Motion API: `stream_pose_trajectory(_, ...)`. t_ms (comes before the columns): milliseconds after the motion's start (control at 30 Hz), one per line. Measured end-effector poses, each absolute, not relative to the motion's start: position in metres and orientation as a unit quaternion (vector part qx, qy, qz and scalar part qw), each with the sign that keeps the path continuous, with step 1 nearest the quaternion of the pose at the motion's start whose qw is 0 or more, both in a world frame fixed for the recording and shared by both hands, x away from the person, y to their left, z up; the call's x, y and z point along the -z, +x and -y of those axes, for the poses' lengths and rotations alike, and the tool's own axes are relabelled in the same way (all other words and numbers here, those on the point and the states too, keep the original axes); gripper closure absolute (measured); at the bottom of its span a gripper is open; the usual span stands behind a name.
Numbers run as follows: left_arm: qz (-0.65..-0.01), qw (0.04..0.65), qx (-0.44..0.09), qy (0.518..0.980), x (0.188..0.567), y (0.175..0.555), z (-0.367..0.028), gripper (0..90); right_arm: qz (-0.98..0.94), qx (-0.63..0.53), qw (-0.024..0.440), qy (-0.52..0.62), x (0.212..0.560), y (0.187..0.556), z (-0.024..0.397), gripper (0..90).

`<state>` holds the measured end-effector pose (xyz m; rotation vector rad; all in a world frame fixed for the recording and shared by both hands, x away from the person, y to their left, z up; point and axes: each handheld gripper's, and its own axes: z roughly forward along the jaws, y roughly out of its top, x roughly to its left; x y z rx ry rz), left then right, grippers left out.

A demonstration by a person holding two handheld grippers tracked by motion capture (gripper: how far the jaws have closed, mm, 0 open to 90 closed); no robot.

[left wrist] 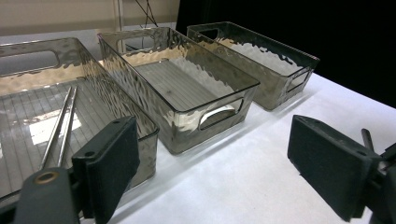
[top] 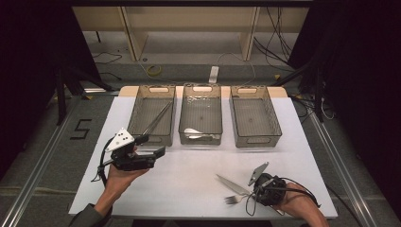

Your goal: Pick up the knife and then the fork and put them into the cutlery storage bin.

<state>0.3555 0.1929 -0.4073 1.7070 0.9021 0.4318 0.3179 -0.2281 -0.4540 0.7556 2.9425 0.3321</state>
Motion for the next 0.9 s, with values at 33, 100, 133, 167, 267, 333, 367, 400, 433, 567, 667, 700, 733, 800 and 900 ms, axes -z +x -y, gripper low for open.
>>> stream_pose_trajectory(33,-0.382,0.55,-0.182,0.72,0.407,0.356,-0.193,16.1,-0.962,-0.113,0.043,0.245,0.454,0.319,0.228,80.9)
stream_pose_trajectory(100,-0.383,0.55,-0.183,0.72,0.408,0.356,-0.193,16.1,-0.961,-0.121,0.043,0.246,0.451,0.319,0.228,81.0)
stream_pose_trajectory(133,-0.383,0.55,-0.182,0.72,0.408,0.356,-0.193,16.1,-0.96,-0.126,0.041,0.248,0.45,0.319,0.228,81.0)
stream_pose_trajectory(167,-0.383,0.55,-0.182,0.719,0.407,0.355,-0.193,16.1,-0.957,-0.133,0.042,0.256,0.448,0.319,0.228,81.1)
stream_pose_trajectory(267,-0.382,0.55,-0.182,0.72,0.407,0.355,-0.193,16.1,-0.951,-0.152,0.052,0.264,0.443,0.321,0.231,81.1)
stream_pose_trajectory(333,-0.381,0.549,-0.183,0.721,0.407,0.355,-0.193,16.1,-0.947,-0.163,0.061,0.268,0.438,0.321,0.233,81.1)
stream_pose_trajectory(367,-0.381,0.549,-0.183,0.721,0.407,0.355,-0.193,16.1,-0.945,-0.173,0.061,0.271,0.437,0.322,0.234,81.1)
stream_pose_trajectory(400,-0.381,0.549,-0.183,0.721,0.407,0.355,-0.193,16.1,-0.942,-0.182,0.062,0.274,0.435,0.322,0.236,81.1)
stream_pose_trajectory(433,-0.381,0.549,-0.183,0.721,0.407,0.355,-0.193,16.1,-0.94,-0.191,0.066,0.276,0.433,0.322,0.237,81.1)
stream_pose_trajectory(567,-0.383,0.551,-0.183,0.719,0.407,0.355,-0.193,16.1,-0.931,-0.217,0.078,0.284,0.421,0.323,0.242,81.1)
stream_pose_trajectory(667,-0.382,0.549,-0.184,0.72,0.407,0.355,-0.192,16.1,-0.922,-0.239,0.084,0.293,0.414,0.326,0.245,81.1)
stream_pose_trajectory(700,-0.381,0.549,-0.184,0.72,0.407,0.355,-0.192,16.1,-0.92,-0.243,0.082,0.296,0.413,0.328,0.247,81.1)
stream_pose_trajectory(733,-0.381,0.55,-0.184,0.72,0.407,0.355,-0.192,16.1,-0.918,-0.245,0.083,0.3,0.413,0.329,0.248,81.1)
stream_pose_trajectory(800,-0.382,0.55,-0.184,0.72,0.407,0.355,-0.193,16.1,-0.914,-0.249,0.087,0.308,0.412,0.333,0.25,81.1)
stream_pose_trajectory(900,-0.383,0.55,-0.184,0.719,0.407,0.355,-0.193,16.1,-0.909,-0.254,0.097,0.317,0.41,0.341,0.255,81.1)
